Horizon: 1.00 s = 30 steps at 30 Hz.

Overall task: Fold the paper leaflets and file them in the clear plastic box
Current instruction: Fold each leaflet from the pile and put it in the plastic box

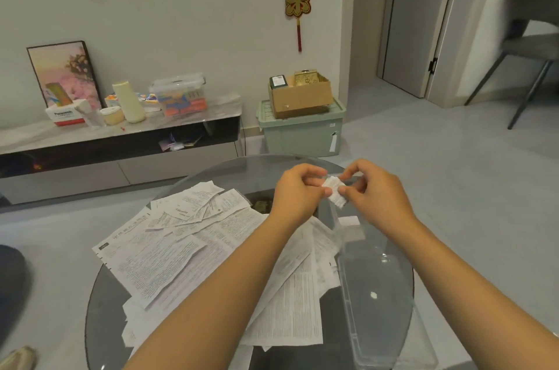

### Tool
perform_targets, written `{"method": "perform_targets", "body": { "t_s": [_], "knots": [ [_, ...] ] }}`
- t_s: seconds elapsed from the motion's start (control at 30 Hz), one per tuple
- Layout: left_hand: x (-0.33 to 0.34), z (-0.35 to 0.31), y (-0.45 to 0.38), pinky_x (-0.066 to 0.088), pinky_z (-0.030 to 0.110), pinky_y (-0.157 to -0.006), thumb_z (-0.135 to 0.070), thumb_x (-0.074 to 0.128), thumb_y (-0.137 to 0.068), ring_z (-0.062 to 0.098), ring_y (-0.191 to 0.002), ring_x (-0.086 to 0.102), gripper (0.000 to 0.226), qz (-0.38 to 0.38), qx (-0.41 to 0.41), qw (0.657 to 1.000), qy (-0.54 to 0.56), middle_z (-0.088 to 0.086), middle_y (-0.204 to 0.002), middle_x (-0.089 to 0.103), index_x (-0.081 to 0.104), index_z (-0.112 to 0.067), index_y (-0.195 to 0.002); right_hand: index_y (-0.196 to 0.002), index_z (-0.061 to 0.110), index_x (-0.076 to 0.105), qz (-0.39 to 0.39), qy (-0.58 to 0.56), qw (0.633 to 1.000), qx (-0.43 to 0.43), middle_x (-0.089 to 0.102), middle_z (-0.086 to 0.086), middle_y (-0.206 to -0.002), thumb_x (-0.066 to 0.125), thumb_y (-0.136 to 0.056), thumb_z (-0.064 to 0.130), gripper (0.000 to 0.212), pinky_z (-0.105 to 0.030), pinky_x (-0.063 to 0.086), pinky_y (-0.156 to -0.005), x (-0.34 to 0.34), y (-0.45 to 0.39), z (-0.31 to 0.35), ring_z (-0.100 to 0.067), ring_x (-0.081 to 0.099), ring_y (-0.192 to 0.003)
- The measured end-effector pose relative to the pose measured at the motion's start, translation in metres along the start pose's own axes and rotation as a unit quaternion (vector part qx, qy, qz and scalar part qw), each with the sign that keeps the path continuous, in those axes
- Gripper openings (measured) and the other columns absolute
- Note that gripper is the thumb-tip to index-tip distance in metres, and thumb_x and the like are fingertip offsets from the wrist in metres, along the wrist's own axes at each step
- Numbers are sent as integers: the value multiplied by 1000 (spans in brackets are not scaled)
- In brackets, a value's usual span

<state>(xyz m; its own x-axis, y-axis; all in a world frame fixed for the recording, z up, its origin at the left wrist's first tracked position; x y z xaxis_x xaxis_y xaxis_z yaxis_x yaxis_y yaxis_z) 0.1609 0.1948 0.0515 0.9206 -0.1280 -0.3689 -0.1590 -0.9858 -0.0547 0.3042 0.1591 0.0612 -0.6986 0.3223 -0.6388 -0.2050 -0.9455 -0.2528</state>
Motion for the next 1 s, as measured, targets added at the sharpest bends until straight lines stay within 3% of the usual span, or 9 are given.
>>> {"method": "perform_targets", "body": {
  "t_s": [0.13, 0.27, 0.33, 0.43, 0.6, 0.73, 0.8, 0.87, 1.0],
  "knots": [
    [21, -8, -25, 51, 28, -90, -4, 72, -80, 13, -95, 62, 29, 3, 32, 998, -58, 2, -106, 67, 66, -14, -107, -79, 24, 62, -5, 50, 998, 40, 60, 5, -67, 64, -84, 14, 11, -27, 42, -56, -4, -21, -19, -19, 57, -64],
    [32, 4, -43, 41, 33, -101, -12, 70, -84, 18, -123, 50, 44, 10, 33, 987, -157, 2, -133, 54, 59, -15, -126, -84, 12, 71, 18, 89, 991, 94, 69, -10, -81, 58, -83, 6, 15, -33, 53, -66, 7, -34, -37, -30, 65, -77],
    [34, 16, -48, 41, 32, -100, -13, 67, -86, 20, -122, 51, 48, 24, 13, 989, -148, 4, -135, 53, 54, -15, -132, -82, 7, 72, 45, 102, 988, 106, 69, -15, -81, 55, -82, 2, 18, -35, 54, -66, 20, -37, -43, -34, 66, -77],
    [39, 36, -51, 43, 26, -90, -15, 65, -88, 19, -106, 58, 47, 47, -34, 993, -103, 5, -126, 59, 53, -18, -134, -93, 7, 72, 84, 113, 981, 135, 68, -15, -91, 56, -84, 2, 19, -37, 57, -72, 37, -45, -51, -35, 67, -78],
    [42, 46, -54, 50, 37, -95, -12, 64, -89, 22, -97, 63, 46, 63, -65, 995, -50, 9, -104, 65, 52, -17, -133, -98, 4, 67, 140, 130, 968, 164, 71, -17, -90, 55, -85, -2, 19, -38, 58, -75, 56, -54, -59, -33, 69, -78],
    [42, 46, -56, 50, 36, -95, -10, 64, -88, 21, -92, 65, 47, 65, -70, 994, -47, 8, -98, 66, 52, -15, -133, -107, 3, 61, 166, 159, 957, 177, 69, -16, -96, 58, -83, -3, 25, -34, 57, -76, 69, -54, -64, -30, 68, -83],
    [41, 47, -55, 49, 36, -96, -10, 65, -88, 19, -87, 65, 47, 67, -72, 995, -33, 4, -90, 65, 52, -15, -133, -111, 3, 59, 170, 186, 952, 176, 65, -14, -104, 53, -87, -2, 26, -26, 48, -70, 71, -55, -64, -28, 64, -89],
    [41, 49, -54, 49, 37, -96, -10, 65, -88, 15, -79, 63, 47, 67, -75, 995, -20, -2, -81, 63, 52, -16, -132, -114, 1, 58, 168, 219, 945, 177, 62, -14, -114, 50, -90, 2, 25, -28, 41, -70, 70, -56, -64, -28, 61, -102],
    [40, 51, -52, 51, 32, -92, -11, 65, -88, 7, -67, 60, 47, 65, -79, 995, -1, -5, -75, 62, 52, -17, -133, -120, -1, 53, 192, 255, 932, 172, 58, -16, -123, 43, -94, 2, 28, -31, 45, -82, 69, -55, -59, -30, 57, -110]
  ]
}}
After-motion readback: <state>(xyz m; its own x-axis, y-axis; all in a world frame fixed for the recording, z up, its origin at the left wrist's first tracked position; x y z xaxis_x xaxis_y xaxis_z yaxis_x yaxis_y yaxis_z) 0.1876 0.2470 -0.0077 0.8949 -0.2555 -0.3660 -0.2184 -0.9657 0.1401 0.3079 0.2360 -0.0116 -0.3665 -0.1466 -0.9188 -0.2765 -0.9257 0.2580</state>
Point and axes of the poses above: each hand's wrist, its own y-axis away from the middle knuckle, its own x-axis out of the palm, z = x × y, the point moved 7 cm from there along -y, towards the middle knuckle
